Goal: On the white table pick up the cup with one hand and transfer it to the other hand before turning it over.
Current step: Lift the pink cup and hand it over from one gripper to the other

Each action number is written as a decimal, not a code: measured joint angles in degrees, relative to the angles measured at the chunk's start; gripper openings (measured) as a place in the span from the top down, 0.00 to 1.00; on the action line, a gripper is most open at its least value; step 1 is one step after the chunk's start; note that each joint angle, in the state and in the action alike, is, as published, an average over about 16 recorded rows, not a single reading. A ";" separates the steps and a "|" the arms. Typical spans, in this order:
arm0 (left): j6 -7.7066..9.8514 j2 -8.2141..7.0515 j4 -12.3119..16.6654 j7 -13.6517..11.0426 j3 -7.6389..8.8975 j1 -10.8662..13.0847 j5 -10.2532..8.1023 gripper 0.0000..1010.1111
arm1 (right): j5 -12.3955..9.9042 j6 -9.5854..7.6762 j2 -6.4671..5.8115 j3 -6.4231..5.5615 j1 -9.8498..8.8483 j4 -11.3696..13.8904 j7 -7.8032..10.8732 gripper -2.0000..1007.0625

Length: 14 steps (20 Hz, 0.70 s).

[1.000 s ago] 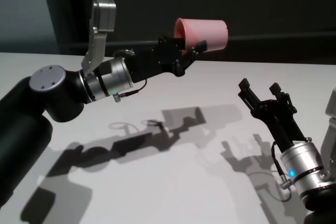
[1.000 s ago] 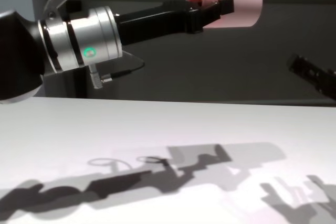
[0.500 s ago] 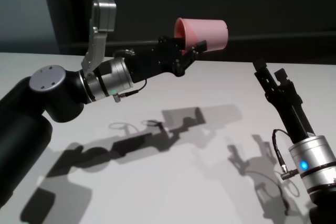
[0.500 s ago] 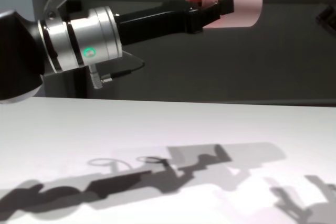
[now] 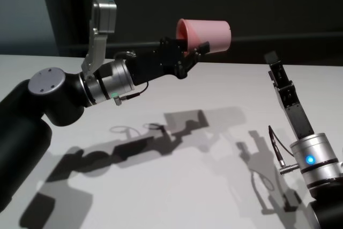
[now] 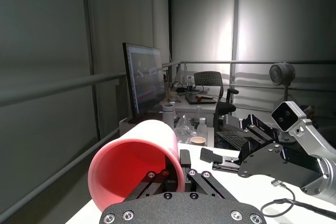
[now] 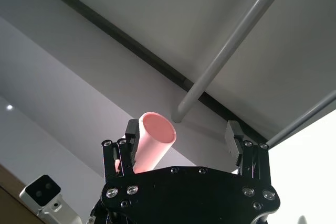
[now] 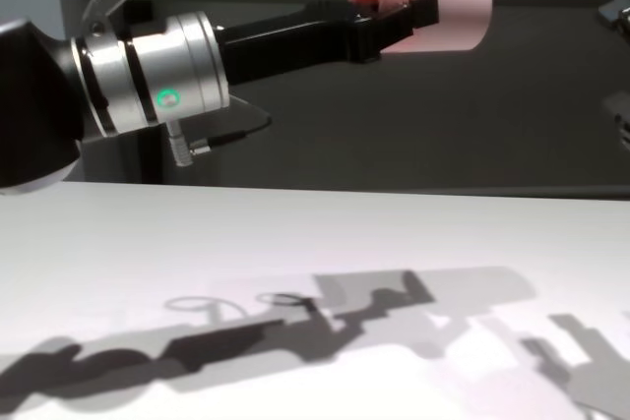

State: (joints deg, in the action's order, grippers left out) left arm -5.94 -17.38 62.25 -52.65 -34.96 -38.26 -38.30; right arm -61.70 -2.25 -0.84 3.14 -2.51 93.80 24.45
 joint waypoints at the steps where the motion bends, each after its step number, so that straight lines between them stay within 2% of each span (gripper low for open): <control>1: 0.00 0.00 0.00 0.00 0.00 0.00 0.00 0.95 | -1.29 -0.53 0.12 -0.04 0.48 -0.71 0.61 0.00; 5: 0.00 0.00 0.00 0.00 0.00 0.00 0.00 0.95 | -5.01 -2.11 0.48 0.18 2.41 -3.38 2.59 0.00; 14: 0.00 0.00 0.00 0.00 0.00 0.00 0.00 0.95 | -9.65 -3.98 1.06 1.66 6.36 -8.13 6.01 0.00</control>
State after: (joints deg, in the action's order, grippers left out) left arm -5.94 -17.38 62.24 -52.65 -34.96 -38.26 -38.30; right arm -71.34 -6.23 0.21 4.80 3.84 85.67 30.46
